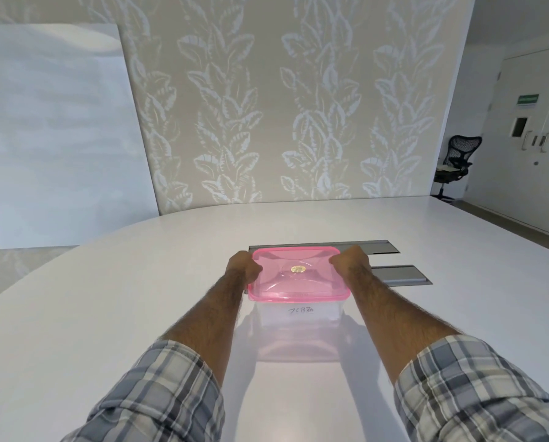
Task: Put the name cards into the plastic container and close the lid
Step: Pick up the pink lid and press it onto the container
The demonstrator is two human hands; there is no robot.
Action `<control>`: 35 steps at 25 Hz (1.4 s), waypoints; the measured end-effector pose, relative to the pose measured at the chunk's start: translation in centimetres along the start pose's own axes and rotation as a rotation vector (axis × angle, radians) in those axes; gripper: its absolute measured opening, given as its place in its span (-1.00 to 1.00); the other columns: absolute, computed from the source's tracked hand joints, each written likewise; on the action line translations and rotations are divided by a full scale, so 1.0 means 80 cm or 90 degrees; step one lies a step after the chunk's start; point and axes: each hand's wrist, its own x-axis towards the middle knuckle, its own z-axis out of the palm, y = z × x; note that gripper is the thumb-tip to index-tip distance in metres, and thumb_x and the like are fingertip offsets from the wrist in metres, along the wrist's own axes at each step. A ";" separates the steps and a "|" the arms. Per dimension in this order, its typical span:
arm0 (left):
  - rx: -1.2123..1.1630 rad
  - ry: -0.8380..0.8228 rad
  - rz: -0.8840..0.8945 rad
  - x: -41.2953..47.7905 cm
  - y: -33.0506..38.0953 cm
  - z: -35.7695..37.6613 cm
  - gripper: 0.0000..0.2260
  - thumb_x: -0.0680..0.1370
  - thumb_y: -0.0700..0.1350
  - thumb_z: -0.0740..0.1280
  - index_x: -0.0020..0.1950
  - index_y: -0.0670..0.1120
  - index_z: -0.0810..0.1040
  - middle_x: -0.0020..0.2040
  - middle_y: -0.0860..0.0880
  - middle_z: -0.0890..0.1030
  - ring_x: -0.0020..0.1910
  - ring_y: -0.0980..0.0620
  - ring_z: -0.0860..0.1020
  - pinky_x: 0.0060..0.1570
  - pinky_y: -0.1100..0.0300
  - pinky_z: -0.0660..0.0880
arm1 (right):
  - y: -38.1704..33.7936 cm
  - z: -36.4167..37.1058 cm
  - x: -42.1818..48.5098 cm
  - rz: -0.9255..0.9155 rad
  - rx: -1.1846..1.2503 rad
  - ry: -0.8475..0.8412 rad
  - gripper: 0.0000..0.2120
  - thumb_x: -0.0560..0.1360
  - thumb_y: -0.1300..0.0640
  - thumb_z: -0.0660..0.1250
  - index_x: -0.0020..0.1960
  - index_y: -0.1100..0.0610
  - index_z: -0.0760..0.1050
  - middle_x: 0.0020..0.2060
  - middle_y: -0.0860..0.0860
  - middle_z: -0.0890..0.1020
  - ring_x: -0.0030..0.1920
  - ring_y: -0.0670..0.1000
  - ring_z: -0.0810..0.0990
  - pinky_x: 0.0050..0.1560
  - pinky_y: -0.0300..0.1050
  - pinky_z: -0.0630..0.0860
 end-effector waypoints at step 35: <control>0.209 -0.025 0.004 0.060 -0.033 0.062 -0.66 0.62 -0.03 0.18 0.32 -0.17 0.46 0.29 -0.15 0.54 0.21 -0.15 0.53 0.12 0.06 0.48 | 0.041 0.058 0.068 0.002 -0.075 -0.074 -0.72 0.46 0.01 0.42 0.01 0.22 0.57 0.02 0.15 0.68 0.07 0.21 0.63 -0.12 -0.11 0.47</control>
